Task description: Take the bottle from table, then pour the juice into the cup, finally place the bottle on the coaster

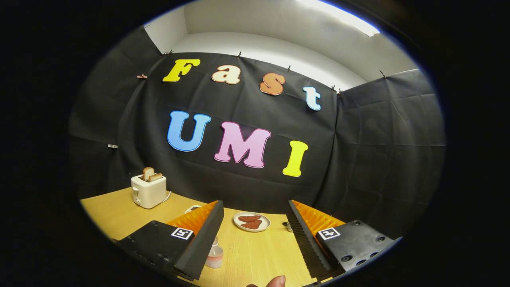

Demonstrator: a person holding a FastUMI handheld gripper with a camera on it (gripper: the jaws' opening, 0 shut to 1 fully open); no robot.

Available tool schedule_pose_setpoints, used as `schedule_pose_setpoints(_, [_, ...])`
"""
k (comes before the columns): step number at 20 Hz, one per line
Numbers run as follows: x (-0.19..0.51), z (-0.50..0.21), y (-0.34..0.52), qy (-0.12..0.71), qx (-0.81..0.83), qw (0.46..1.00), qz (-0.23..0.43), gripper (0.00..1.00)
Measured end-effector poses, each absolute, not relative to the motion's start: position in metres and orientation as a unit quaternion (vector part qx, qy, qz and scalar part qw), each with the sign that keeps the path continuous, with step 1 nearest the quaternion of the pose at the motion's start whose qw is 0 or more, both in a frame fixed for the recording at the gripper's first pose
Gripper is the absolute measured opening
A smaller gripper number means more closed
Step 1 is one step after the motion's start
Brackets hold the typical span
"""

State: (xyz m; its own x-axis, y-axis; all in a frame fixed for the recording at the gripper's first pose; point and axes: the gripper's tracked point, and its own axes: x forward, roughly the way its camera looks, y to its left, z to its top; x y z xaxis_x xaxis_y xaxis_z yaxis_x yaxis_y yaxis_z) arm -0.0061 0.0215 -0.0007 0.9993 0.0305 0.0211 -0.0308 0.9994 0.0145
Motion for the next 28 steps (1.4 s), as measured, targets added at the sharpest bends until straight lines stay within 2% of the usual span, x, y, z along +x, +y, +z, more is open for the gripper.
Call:
schedule_pose_setpoints(8, [-0.002,-0.036,0.066,-0.047,0.038,0.997,0.056,0.97])
schedule_pose_setpoints(22, [0.029,-0.189,0.115,0.013,0.072,0.996,0.056,0.97])
schedule_pose_setpoints(28, [0.041,-0.231,0.132,0.033,0.101,0.993,0.056,0.97])
